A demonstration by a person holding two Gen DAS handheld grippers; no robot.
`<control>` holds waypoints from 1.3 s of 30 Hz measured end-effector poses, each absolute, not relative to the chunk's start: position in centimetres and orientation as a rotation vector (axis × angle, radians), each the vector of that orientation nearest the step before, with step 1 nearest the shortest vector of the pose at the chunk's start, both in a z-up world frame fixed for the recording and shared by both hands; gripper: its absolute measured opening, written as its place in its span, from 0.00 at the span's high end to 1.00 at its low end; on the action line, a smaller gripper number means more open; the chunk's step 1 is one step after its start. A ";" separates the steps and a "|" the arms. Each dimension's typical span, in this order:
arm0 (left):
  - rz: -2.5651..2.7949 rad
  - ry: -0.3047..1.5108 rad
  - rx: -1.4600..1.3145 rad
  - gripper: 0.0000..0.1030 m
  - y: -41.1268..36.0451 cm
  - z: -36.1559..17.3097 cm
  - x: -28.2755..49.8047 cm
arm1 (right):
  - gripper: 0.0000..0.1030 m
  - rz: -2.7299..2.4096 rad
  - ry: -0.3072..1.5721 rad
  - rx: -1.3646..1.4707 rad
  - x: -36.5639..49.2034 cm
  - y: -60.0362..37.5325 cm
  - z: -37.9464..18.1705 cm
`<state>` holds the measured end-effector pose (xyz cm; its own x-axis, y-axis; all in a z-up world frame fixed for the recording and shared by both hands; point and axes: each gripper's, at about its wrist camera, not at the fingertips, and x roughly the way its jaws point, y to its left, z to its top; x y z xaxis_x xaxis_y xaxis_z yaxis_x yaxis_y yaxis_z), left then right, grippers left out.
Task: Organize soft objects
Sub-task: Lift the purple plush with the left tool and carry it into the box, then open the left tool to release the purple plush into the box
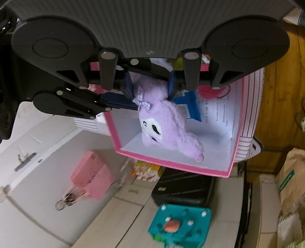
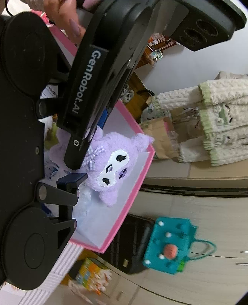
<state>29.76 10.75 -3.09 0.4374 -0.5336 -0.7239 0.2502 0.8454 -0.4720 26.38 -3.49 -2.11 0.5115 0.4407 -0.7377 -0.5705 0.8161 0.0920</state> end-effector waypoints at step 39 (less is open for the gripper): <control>-0.326 0.855 -0.059 0.55 11.2 1.3 25.6 | 0.40 0.671 0.770 -0.287 22.5 -6.8 -0.7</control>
<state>25.62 11.16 1.26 0.6096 -0.3060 -0.7312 0.2587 0.9488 -0.1814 22.50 -6.76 -0.68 0.5254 0.4515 -0.7212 -0.6525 0.7578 -0.0010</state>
